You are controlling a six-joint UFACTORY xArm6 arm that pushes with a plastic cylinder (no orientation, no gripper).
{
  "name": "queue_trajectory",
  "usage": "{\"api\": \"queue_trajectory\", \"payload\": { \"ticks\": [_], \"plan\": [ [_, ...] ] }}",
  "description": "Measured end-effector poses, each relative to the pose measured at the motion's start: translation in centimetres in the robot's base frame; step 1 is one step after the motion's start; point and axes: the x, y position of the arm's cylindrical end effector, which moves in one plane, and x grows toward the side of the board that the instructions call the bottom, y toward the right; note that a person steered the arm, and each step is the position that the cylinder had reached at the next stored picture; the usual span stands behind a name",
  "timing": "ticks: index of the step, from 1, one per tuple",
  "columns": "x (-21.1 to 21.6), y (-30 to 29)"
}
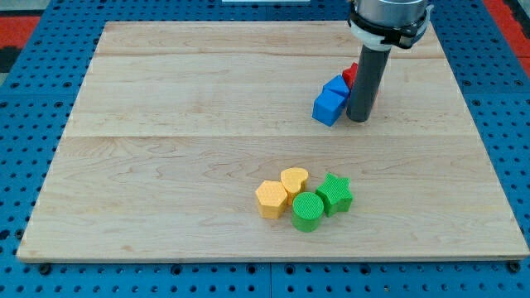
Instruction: Push the group of blocks slightly right
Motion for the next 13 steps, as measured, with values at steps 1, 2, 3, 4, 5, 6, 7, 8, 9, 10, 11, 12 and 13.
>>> {"api": "queue_trajectory", "payload": {
  "ticks": [1, 2, 3, 4, 5, 6, 7, 8, 9, 10, 11, 12, 13],
  "plan": [
    [0.0, 0.5],
    [1.0, 0.4],
    [3.8, -2.8],
    [7.2, -12.9],
    [8.9, -20.6],
    [9.3, -20.0],
    [11.3, -15.2],
    [12.0, -18.8],
    [14.4, -14.4],
    [16.0, -6.4],
    [15.8, -2.6],
    [16.8, -9.1],
    [20.5, -9.1]
  ]
}}
